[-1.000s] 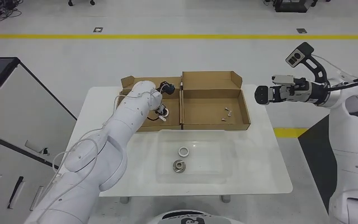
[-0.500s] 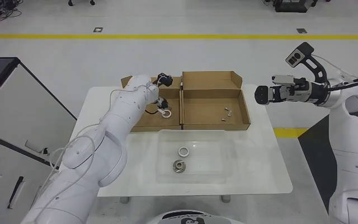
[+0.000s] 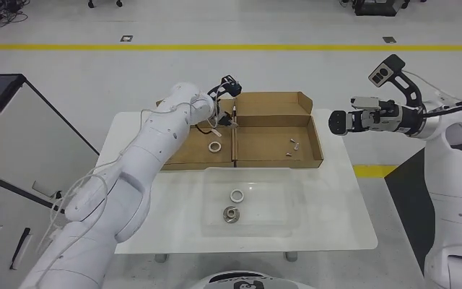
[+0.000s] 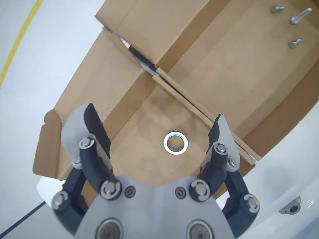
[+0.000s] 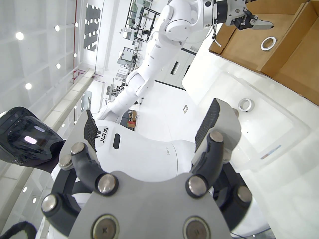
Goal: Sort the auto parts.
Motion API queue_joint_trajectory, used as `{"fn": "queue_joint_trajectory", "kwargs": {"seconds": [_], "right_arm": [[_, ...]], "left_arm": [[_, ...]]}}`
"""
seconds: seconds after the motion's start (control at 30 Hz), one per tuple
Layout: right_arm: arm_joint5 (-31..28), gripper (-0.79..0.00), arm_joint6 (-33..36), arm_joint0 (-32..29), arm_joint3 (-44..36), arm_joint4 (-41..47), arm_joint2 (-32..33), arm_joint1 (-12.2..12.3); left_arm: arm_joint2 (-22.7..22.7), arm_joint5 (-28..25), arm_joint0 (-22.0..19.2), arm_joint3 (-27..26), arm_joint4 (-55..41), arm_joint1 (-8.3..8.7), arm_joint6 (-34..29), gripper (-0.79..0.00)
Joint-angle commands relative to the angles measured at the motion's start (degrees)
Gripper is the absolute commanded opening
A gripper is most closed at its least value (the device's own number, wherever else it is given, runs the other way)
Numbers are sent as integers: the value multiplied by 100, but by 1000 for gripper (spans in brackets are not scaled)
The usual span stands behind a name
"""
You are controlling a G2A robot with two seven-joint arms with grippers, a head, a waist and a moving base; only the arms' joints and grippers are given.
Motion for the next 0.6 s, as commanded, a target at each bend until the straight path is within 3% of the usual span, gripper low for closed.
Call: {"fn": "queue_joint_trajectory", "kwargs": {"seconds": [0.0,0.17,0.27,0.4,0.57], "right_arm": [[0,0,0,0,0,0,0,0],[0,0,0,0,0,0,0,0],[0,0,0,0,0,0,0,0],[0,0,0,0,0,0,0,0],[0,0,0,0,0,0,0,0]], "left_arm": [[-245,41,377,-1037,113,219,-369,0],[-1121,3,1592,-3446,349,753,-1358,0],[-1528,-223,2232,-4511,385,958,-1732,0],[-1706,-559,2735,-5344,332,1097,-2121,0],[-1552,-742,2998,-5806,88,1165,-2525,0]]}}
